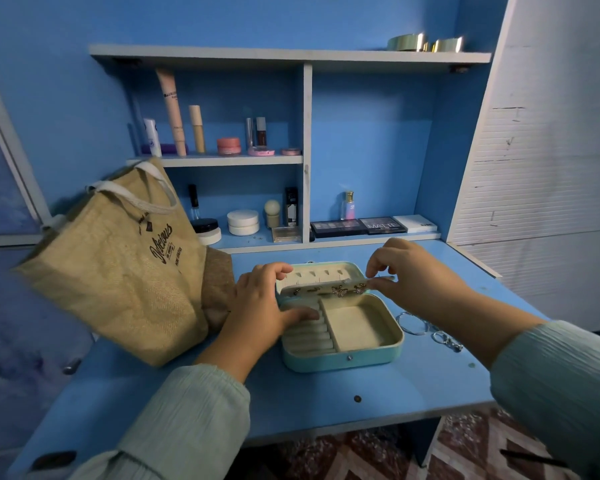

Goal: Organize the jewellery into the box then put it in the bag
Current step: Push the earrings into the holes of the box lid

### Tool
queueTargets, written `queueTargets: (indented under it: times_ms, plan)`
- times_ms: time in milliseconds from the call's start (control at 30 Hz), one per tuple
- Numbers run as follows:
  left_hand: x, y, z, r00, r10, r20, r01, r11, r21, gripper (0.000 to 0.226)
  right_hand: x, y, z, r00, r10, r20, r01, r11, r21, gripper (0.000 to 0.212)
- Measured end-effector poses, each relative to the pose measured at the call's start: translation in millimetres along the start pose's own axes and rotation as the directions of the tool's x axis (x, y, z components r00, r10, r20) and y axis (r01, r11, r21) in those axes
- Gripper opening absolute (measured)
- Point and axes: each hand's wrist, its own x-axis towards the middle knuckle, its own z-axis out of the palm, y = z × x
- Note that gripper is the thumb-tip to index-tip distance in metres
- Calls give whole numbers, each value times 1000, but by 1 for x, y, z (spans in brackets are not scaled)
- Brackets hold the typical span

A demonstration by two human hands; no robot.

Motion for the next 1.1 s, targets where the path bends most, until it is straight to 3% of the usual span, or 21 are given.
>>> queueTargets:
  times_ms: [100, 200, 333, 467, 867, 1100]
  plan:
    - [-5, 18, -6, 991, 132, -33, -128, 987, 99, 66, -5, -1, 2, 1000, 3, 16, -3, 1000, -4, 7]
    - [-7, 28, 1, 954, 287, -86, -265, 942, 208, 34, -12, -1, 3, 999, 19, 39, -18, 999, -27, 2]
    - [-9, 33, 12, 914, 381, -138, -327, 894, 305, 30, -19, -1, 6, 999, 29, 29, -28, 999, -25, 4]
    - [-17, 35, 15, 913, 380, -149, -305, 878, 369, 30, -24, 0, 11, 999, 33, 31, -33, 999, -9, 7]
    - [-21, 70, 17, 957, 289, -18, -260, 885, 387, 26, -33, 21, 11, 1000, -1, 3, 1, 1000, -12, 11]
    - [6, 127, 39, 923, 155, 353, -288, 886, 364, 28, -49, 73, -18, 993, 118, -7, -118, 993, -31, 12]
